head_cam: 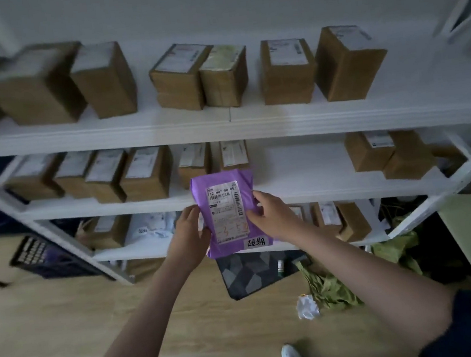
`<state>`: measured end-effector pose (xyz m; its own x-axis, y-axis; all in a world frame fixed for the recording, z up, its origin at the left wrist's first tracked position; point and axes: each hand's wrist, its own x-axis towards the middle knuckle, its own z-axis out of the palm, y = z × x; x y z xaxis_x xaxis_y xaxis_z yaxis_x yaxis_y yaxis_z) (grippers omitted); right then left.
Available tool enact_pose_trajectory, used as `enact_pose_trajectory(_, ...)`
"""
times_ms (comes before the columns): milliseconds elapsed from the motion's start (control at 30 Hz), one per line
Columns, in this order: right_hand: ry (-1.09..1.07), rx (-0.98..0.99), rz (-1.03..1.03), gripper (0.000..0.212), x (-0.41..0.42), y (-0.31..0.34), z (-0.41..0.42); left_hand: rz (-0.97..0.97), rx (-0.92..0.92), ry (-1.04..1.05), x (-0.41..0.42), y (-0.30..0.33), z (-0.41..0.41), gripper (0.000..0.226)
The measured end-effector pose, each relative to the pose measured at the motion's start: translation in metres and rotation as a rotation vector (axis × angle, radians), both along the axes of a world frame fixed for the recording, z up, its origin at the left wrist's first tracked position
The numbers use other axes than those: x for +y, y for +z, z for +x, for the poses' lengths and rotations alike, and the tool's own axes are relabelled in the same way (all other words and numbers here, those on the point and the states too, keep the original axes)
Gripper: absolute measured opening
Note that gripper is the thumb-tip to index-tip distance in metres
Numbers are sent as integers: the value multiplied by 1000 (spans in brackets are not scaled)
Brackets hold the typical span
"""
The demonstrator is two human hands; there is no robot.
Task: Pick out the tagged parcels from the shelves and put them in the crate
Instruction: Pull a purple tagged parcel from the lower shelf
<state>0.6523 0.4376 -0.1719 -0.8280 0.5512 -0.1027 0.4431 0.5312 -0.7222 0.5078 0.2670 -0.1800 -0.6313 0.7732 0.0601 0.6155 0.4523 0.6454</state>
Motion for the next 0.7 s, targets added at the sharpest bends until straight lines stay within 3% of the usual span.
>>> enact_pose_trajectory(167, 169, -24, 10, 24, -56, 8, -64, 28, -15, 174, -82, 3, -32, 45)
enact_pose_trajectory(433, 489, -50, 11, 18, -162, 15, -165, 62, -52, 503, -211, 7, -64, 37)
enact_pose_trajectory(567, 596, -45, 14, 27, -213, 16, -214, 61, -33, 629, -267, 7, -86, 43)
enact_pose_trajectory(700, 663, -45, -46, 22, -266, 18, -265, 116, -62, 729, -320, 3, -122, 44)
